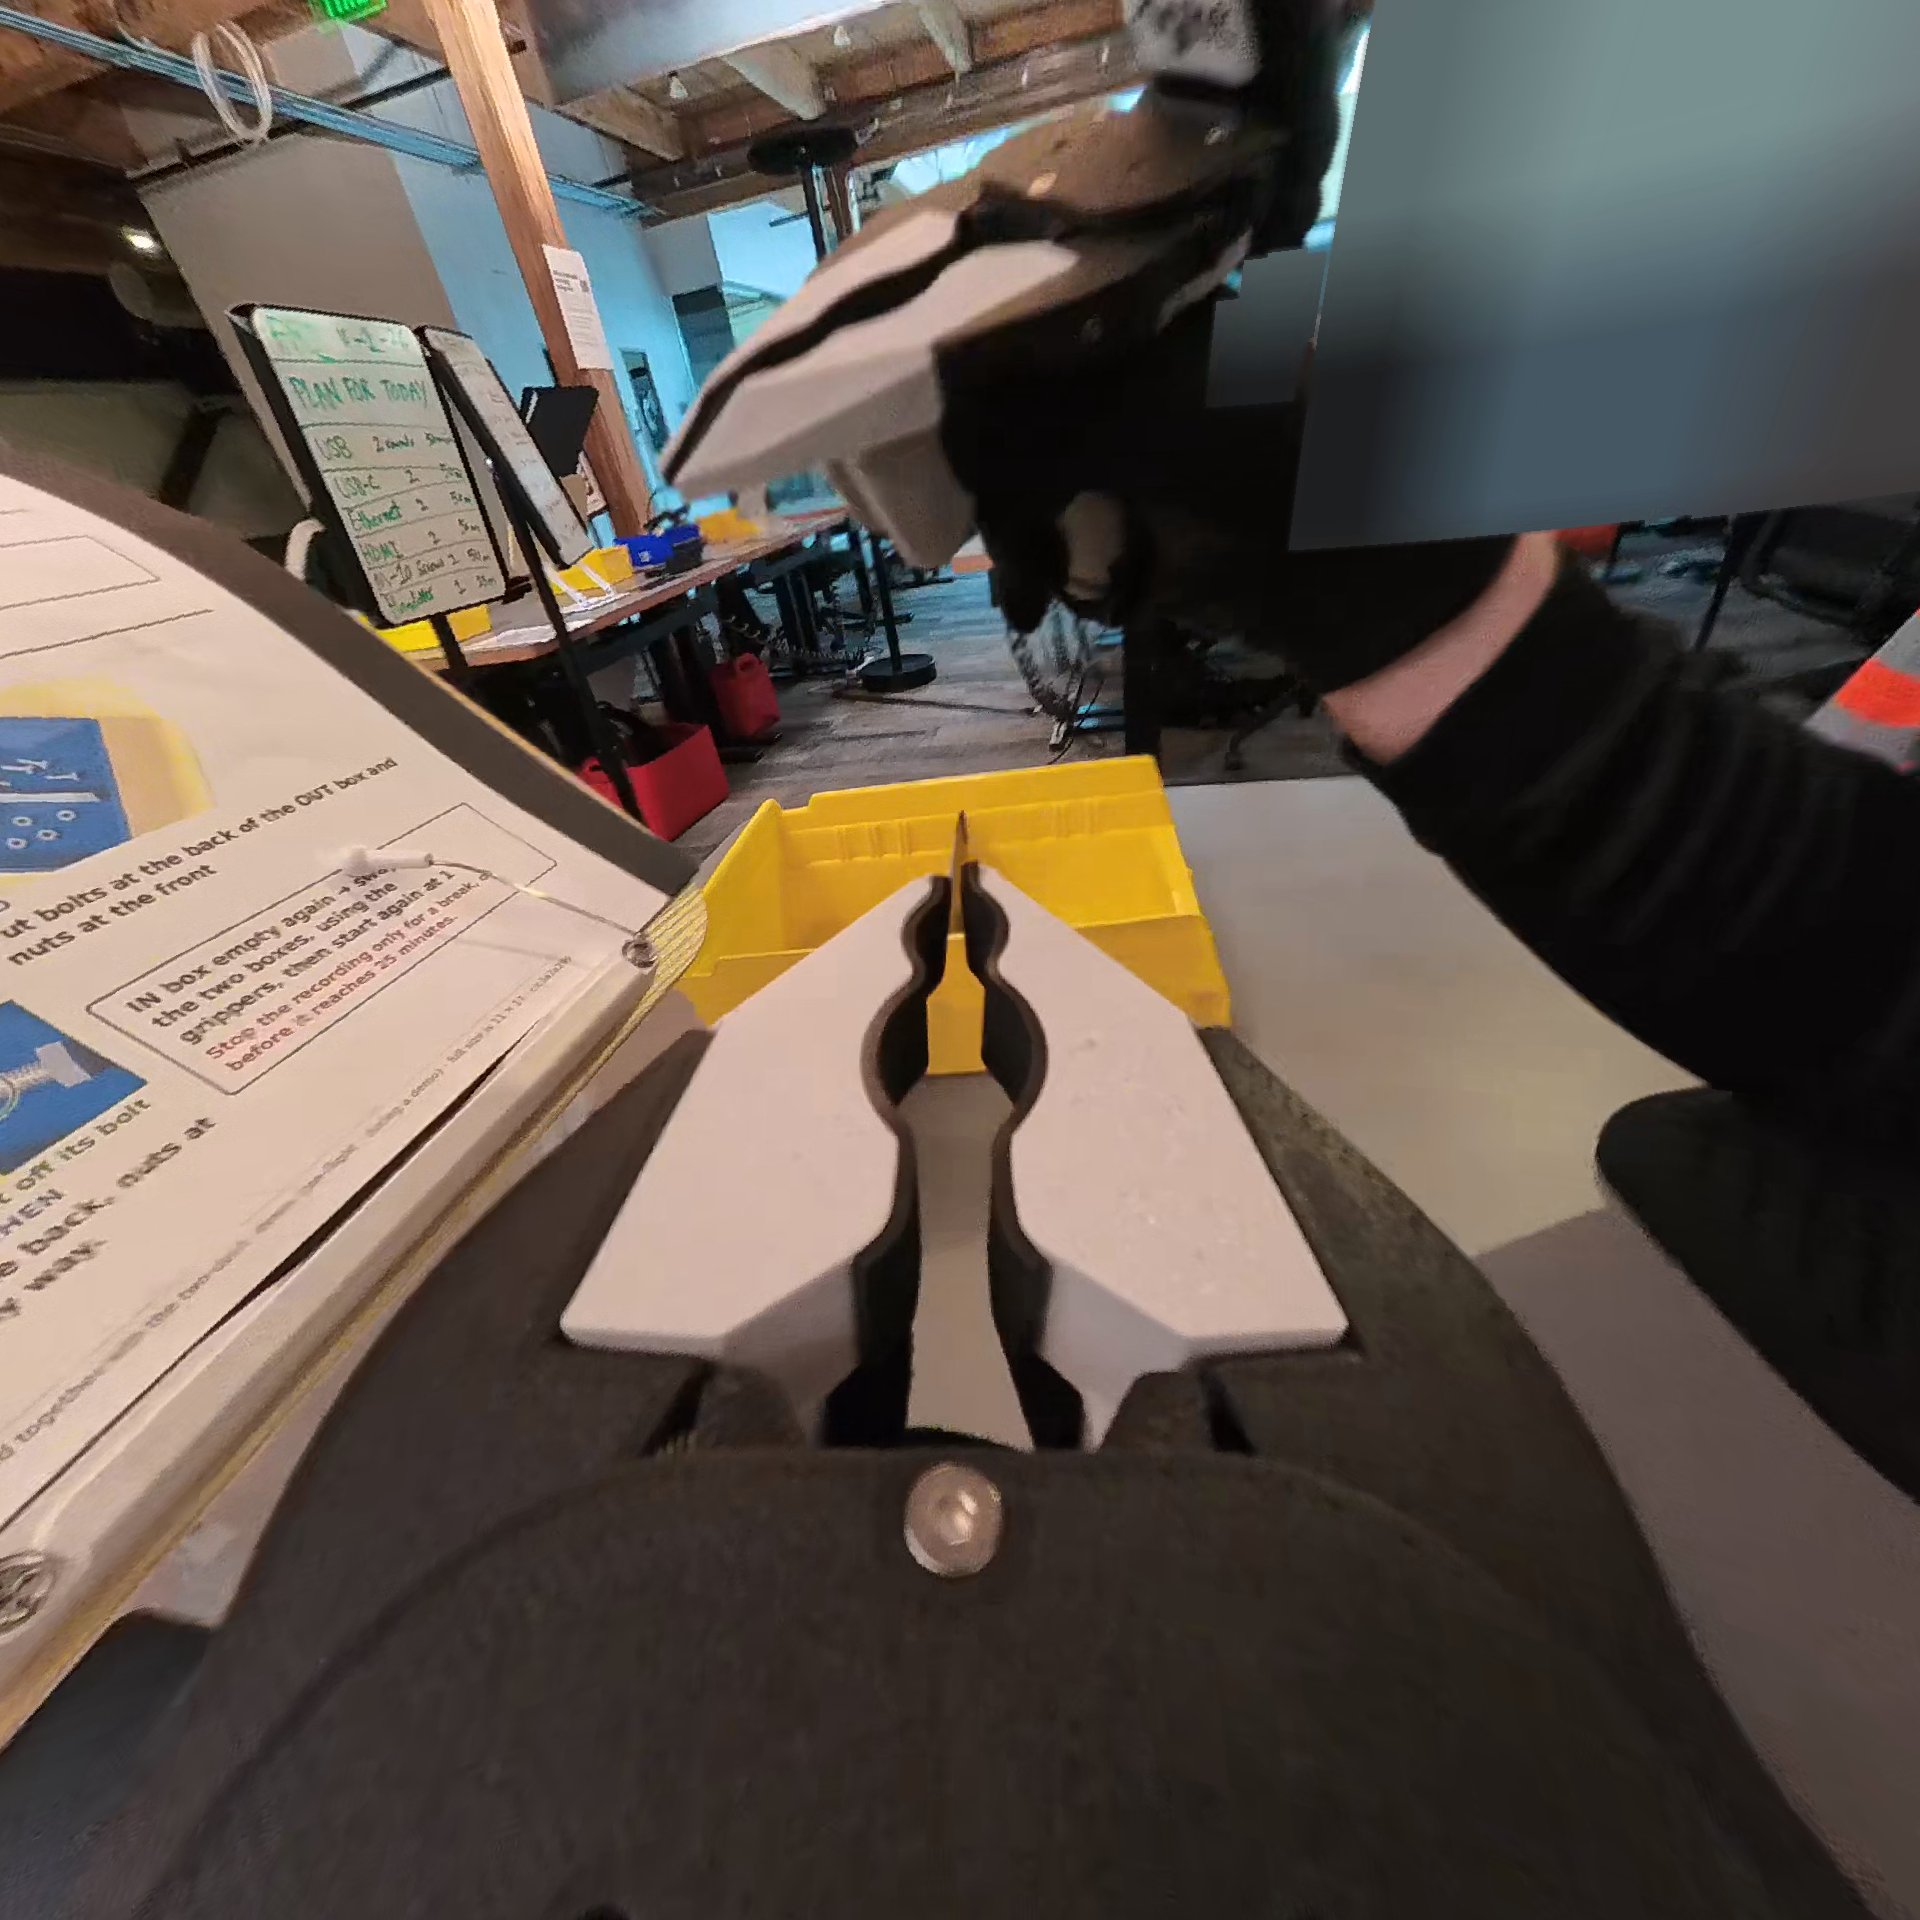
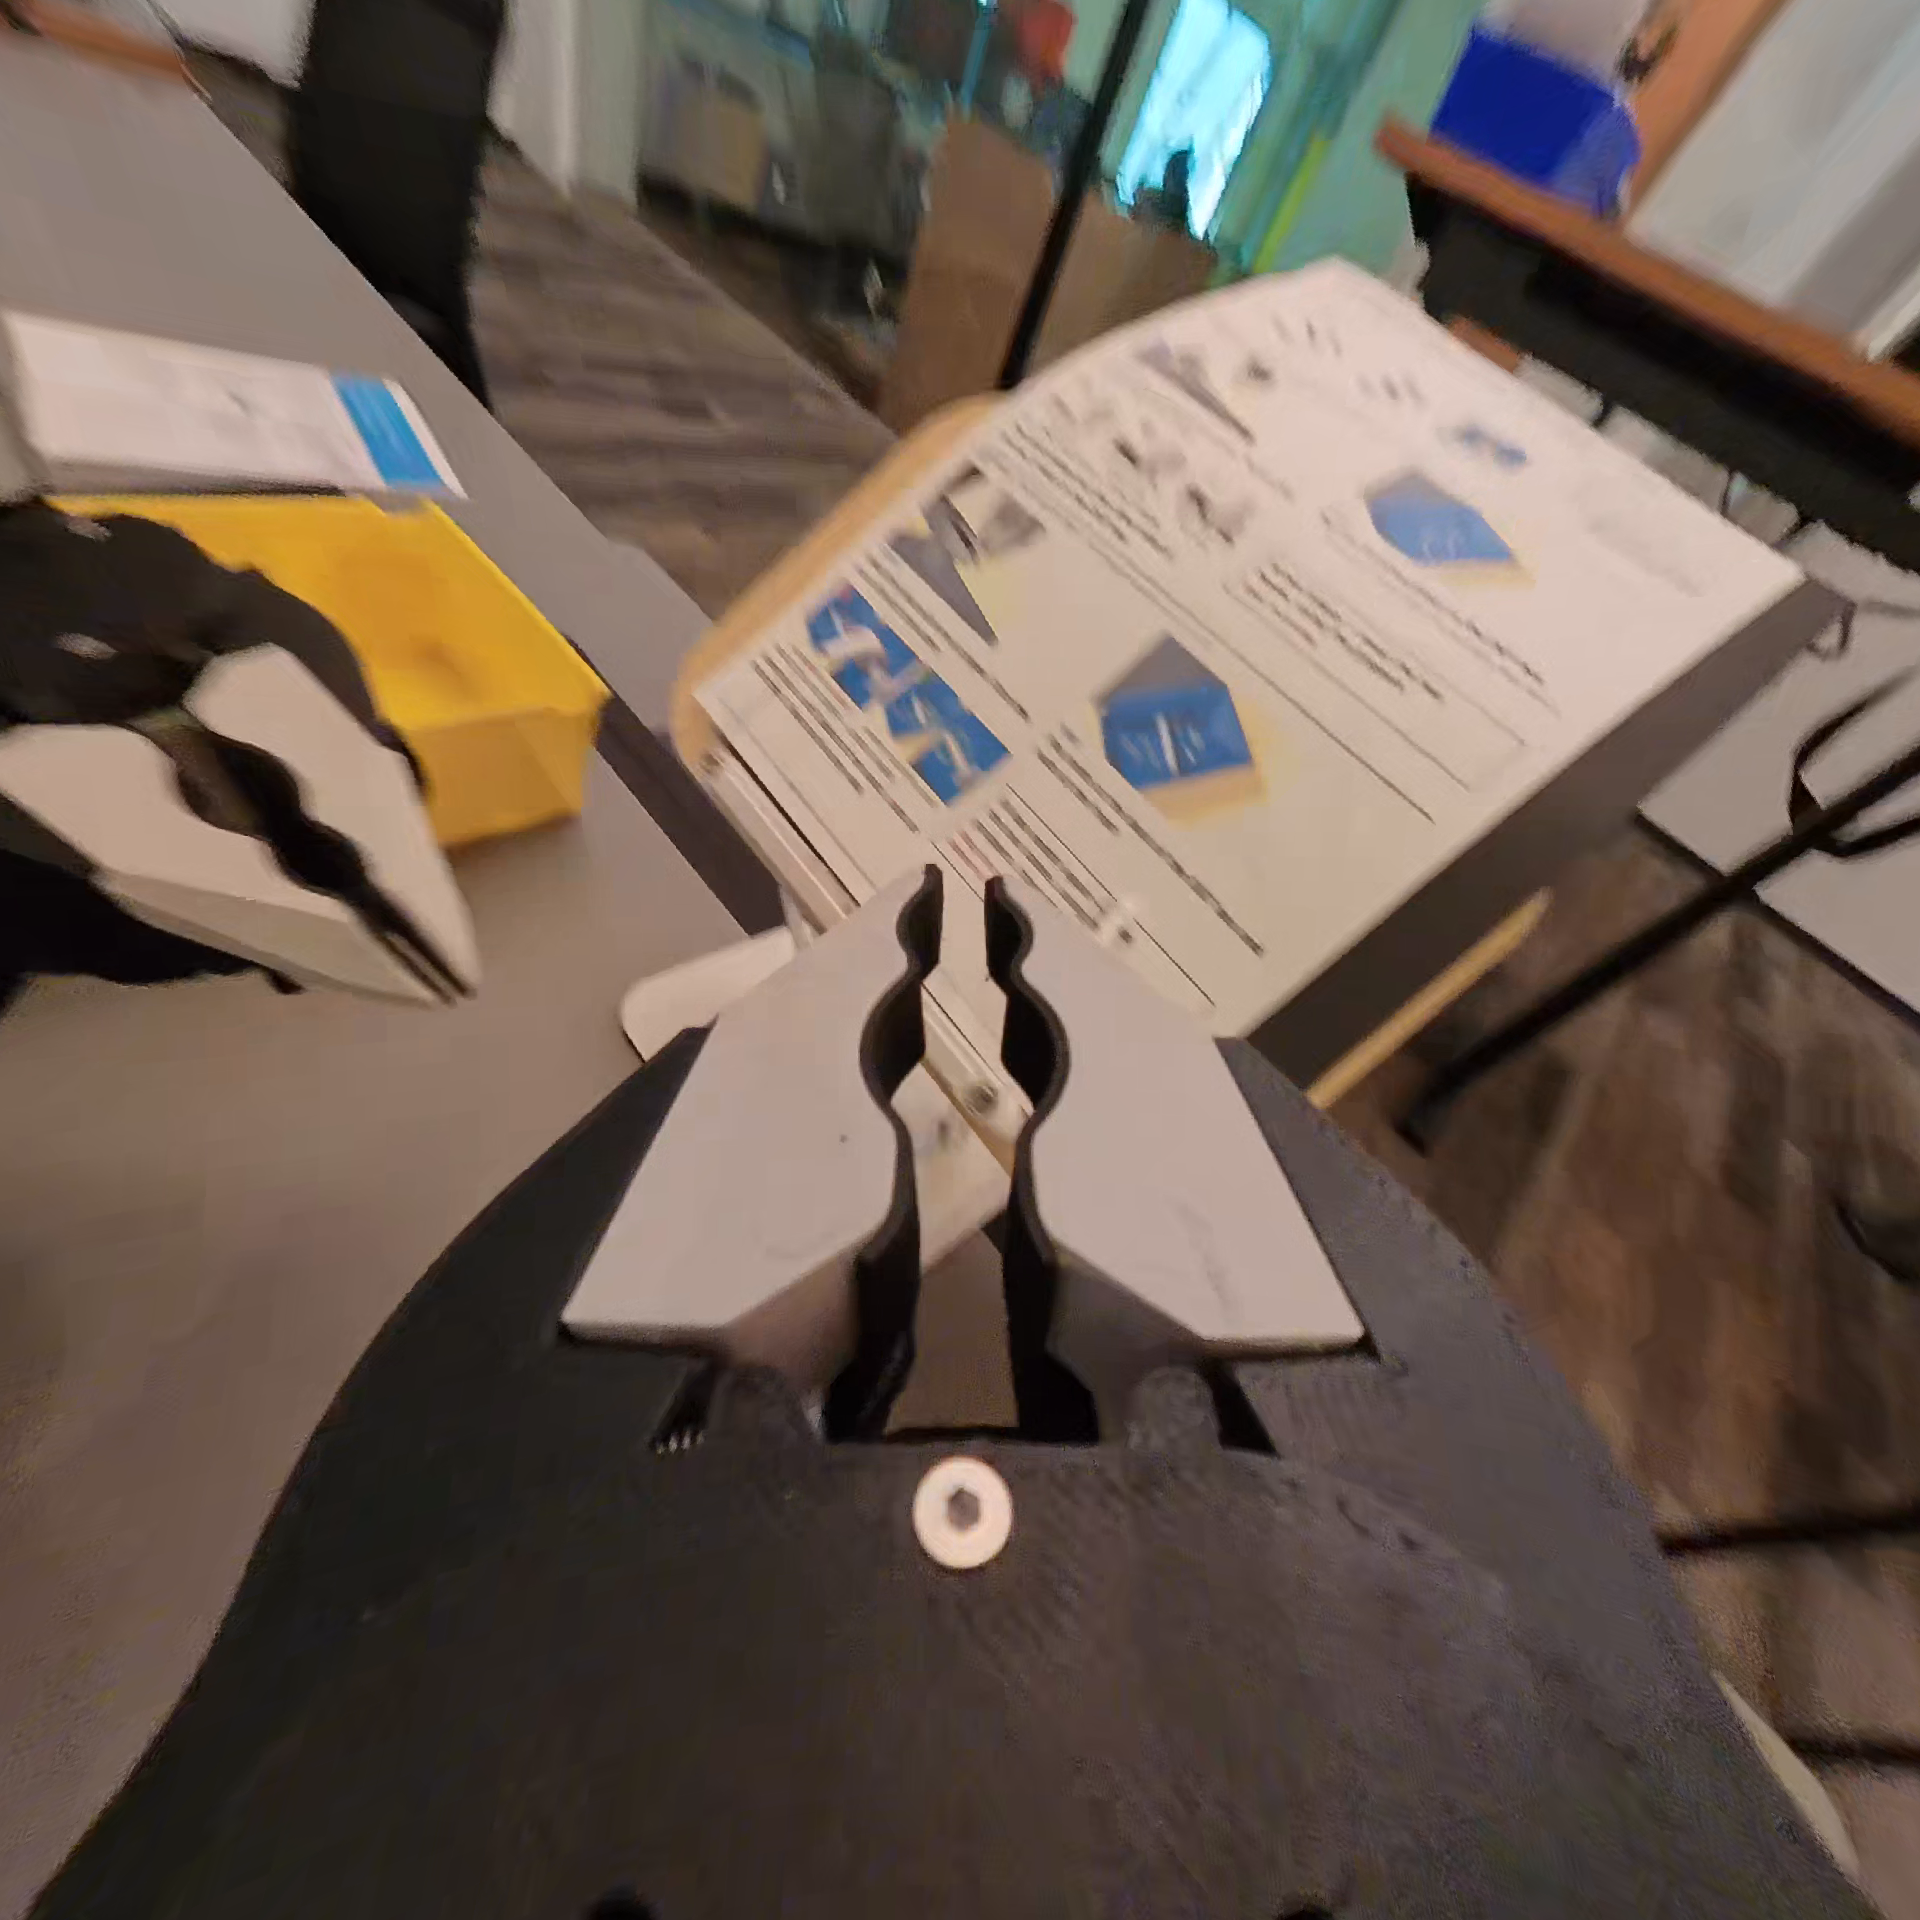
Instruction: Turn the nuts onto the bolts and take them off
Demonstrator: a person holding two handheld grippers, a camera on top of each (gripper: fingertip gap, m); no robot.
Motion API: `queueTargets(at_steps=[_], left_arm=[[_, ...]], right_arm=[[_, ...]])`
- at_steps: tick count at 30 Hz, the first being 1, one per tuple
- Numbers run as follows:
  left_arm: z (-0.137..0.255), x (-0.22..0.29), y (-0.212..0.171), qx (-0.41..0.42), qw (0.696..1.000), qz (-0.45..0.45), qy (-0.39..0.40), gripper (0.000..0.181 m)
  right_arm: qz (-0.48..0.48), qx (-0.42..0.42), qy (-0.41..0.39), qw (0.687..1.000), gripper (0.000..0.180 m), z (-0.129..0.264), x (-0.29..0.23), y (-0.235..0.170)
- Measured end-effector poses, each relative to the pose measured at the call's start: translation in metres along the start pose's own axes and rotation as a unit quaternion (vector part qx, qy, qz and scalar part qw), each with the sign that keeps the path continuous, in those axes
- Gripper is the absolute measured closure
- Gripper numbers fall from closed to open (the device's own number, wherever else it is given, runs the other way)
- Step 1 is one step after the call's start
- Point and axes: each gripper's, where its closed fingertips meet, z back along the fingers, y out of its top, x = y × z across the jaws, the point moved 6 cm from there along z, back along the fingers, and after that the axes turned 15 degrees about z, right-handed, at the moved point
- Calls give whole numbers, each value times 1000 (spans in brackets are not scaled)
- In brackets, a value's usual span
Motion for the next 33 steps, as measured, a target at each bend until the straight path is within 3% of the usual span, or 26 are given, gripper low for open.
queueTargets(at_steps=[5, 11, 17, 21, 26, 33], left_arm=[[7, -8, 1, -16, 999, -26, 38, 178], [19, -17, 9, -41, 993, -59, 96, 177], [65, -41, 28, -89, 973, -78, 197, 174], [124, -64, 29, -182, 929, -73, 314, 170], [208, -91, -3, -293, 849, 15, 440, 164], [273, -103, -54, -365, 777, 140, 494, 161]], right_arm=[[-27, 133, 41, 990, 175, 4, -20, 18], [-30, 113, 46, 992, 174, -2, -18, 4], [-21, 99, 58, 993, 173, -3, -19, -3], [-16, 97, 65, 993, 173, -5, -20, -4], [-19, 116, 67, 991, 173, 2, -18, -3], [-24, 98, 60, 993, 171, 8, -10, -16]])
